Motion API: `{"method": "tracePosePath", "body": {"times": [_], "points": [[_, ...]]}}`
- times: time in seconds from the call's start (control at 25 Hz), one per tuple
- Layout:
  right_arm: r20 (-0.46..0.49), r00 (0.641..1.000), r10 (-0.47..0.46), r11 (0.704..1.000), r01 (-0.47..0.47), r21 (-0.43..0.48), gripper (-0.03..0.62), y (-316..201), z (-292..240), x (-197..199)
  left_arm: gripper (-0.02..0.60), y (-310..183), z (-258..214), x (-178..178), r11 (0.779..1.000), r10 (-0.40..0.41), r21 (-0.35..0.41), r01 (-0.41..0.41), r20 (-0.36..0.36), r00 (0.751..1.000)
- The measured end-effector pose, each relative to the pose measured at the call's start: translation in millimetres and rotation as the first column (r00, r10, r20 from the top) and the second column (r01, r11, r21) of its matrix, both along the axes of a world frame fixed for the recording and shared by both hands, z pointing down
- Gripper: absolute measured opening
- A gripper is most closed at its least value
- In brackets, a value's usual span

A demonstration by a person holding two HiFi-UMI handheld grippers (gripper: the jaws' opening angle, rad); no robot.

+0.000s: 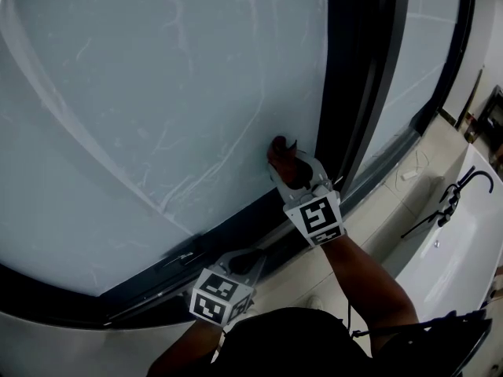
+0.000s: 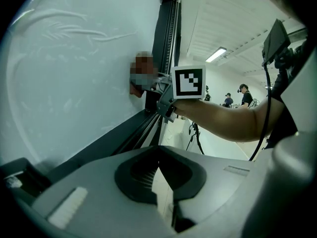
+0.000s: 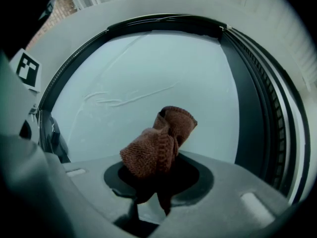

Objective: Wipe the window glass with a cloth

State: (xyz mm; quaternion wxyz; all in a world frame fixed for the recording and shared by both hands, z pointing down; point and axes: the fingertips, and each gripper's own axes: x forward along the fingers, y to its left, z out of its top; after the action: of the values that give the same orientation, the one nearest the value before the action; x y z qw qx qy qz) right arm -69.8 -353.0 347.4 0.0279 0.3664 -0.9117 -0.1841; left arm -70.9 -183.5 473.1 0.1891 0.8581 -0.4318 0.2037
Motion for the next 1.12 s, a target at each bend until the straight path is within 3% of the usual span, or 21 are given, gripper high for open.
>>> {"method": "tracePosePath", "body": {"times": [0.64, 1.12], "points": [[-0.068, 0.998, -0.003, 0.993, -0.006, -0.12, 0.109, -2.2, 76.7, -0.6, 0.017, -1.6, 3.1, -1.6, 1.0, -0.009, -0.008, 0.009, -0.004, 1.0], [-0.131, 0.991, 0.005, 0.988, -0.024, -0.151, 0.109, -2.8, 96.7, -0.3, 0.017, -1.3, 3.9, 0.2, 1.0, -0.004, -0.016, 0.004, -0.014, 1.0]]}}
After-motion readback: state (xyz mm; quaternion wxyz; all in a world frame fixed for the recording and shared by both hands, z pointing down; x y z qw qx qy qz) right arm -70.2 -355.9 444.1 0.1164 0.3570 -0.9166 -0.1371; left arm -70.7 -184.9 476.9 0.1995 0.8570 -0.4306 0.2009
